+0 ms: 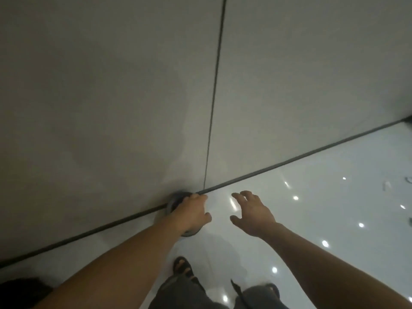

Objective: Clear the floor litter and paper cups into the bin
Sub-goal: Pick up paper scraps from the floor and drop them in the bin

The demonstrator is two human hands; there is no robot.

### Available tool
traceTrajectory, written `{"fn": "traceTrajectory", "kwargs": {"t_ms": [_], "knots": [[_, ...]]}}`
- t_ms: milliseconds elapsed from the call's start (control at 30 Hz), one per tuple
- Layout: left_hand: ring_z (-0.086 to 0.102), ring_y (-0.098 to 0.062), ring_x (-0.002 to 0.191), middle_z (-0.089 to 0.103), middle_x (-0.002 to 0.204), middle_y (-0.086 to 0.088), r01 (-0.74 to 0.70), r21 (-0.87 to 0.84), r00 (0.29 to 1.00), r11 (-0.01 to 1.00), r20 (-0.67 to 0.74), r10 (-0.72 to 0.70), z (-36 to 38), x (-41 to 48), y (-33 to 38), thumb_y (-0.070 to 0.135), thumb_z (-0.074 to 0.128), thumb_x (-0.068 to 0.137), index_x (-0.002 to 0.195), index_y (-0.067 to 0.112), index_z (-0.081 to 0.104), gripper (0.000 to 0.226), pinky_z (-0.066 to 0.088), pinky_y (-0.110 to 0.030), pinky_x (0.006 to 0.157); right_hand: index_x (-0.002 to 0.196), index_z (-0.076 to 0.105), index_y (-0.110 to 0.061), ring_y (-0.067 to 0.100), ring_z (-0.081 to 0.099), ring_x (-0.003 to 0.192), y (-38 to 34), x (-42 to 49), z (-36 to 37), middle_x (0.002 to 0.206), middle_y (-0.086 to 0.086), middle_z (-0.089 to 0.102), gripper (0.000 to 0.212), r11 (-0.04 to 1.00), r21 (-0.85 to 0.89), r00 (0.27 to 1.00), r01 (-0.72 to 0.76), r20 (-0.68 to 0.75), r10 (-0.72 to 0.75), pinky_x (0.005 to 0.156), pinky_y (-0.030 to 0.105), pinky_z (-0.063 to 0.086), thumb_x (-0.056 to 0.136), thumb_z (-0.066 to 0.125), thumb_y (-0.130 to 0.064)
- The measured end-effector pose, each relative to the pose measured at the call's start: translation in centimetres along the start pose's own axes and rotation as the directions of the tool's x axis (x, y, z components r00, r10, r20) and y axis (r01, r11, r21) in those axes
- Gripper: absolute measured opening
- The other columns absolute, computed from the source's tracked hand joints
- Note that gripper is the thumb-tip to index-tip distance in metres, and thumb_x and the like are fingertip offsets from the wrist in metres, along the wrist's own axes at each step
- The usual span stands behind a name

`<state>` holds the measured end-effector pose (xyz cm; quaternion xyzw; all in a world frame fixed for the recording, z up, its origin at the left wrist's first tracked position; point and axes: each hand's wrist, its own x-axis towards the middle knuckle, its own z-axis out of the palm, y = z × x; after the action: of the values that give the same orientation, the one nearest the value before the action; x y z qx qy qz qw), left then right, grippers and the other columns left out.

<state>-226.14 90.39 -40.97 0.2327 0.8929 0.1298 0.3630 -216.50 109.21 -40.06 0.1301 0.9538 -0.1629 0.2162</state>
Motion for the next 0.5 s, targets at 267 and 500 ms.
{"fn": "traceTrajectory", "kwargs": {"t_ms": [267, 500], "knots": [[0.029, -0.027, 0.137, 0.026, 0.153, -0.006, -0.257, 0.176, 0.965, 0.950, 0.096, 0.244, 3.3, -0.4, 20.0, 0.047, 0.050, 0.089, 0.151, 0.021, 0.019, 0.073, 0.030, -0.036, 0.110, 0.152, 0.019, -0.030, 0.025, 0.024, 0.140, 15.8, -13.8, -2.5, 0.156, 0.001, 0.019, 0.074, 0.952, 0.145, 0.948, -0.269, -0.135, 0.288, 0.101, 0.040, 0.044, 0.090, 0.055, -0.048], [0.029, -0.027, 0.137, 0.025, 0.153, -0.006, -0.413, 0.339, 0.910, 0.845, 0.188, 0.370, 10.9, -1.9, 37.0, 0.044, 0.050, 0.090, 0.150, 0.022, 0.020, 0.071, 0.033, -0.037, 0.108, 0.152, 0.018, -0.029, 0.027, 0.022, 0.141, 29.0, -26.2, -2.1, 0.157, 0.003, 0.015, 0.077, 0.852, 0.255, 0.850, -0.457, -0.155, 0.503, 0.104, 0.044, 0.041, 0.088, 0.057, -0.049]]}}
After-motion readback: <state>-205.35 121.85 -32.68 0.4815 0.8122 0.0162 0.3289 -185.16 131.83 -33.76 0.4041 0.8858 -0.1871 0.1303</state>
